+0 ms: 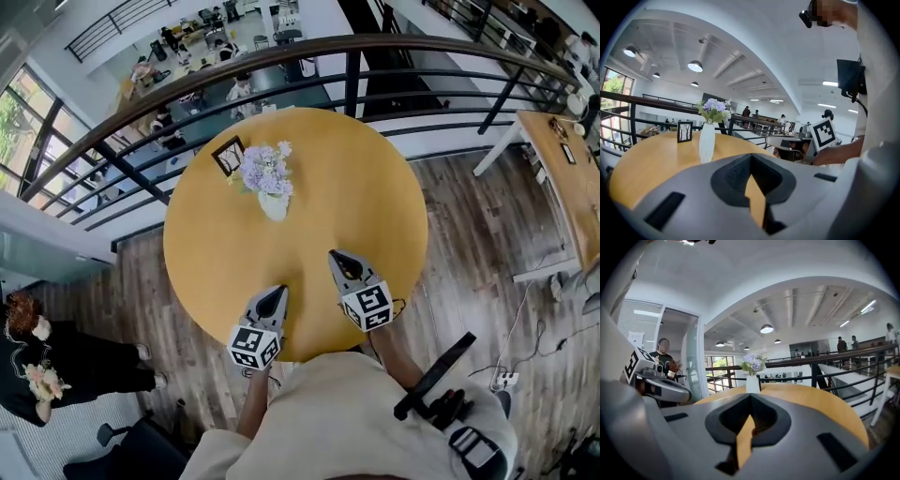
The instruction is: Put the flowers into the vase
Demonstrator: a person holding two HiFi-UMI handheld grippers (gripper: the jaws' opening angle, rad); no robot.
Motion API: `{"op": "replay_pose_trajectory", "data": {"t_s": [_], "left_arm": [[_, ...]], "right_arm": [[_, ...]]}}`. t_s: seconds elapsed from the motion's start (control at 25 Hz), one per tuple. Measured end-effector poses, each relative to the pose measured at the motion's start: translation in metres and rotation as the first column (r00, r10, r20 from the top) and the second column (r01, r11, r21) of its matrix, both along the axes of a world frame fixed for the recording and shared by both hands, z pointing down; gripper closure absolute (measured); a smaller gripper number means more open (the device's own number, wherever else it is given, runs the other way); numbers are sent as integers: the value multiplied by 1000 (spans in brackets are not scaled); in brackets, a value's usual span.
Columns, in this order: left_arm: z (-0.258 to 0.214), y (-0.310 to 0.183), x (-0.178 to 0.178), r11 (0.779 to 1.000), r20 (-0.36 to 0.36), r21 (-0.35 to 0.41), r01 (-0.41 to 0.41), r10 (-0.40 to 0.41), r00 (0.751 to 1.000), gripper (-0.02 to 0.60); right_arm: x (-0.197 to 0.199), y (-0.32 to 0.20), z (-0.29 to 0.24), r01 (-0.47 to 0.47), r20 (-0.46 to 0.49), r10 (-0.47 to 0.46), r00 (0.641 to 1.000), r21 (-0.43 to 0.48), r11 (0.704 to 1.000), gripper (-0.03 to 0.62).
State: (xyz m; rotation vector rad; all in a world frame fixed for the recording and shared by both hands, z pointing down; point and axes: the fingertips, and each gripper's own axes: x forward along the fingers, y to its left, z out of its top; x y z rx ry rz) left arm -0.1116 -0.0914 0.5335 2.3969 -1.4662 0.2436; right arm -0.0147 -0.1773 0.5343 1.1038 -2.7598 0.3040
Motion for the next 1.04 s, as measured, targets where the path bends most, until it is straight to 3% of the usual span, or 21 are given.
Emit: {"op": "replay_pose_trajectory", "data": {"t_s": [0.2,0.72,1.04], "left_arm": [[-7,43,8,997,-1,48,-59,59,998,575],[-19,179,-15,987,-39,113,-111,116,992,575],[-31,159,7,986,-52,117,-123,130,990,575]], "right_arm": [[14,57,5,-54,-29,54,998,-9,998,586],[-14,215,-6,-93,-63,95,993,36,995,586],[9,196,-25,-107,-70,111,991,49,993,586]]}}
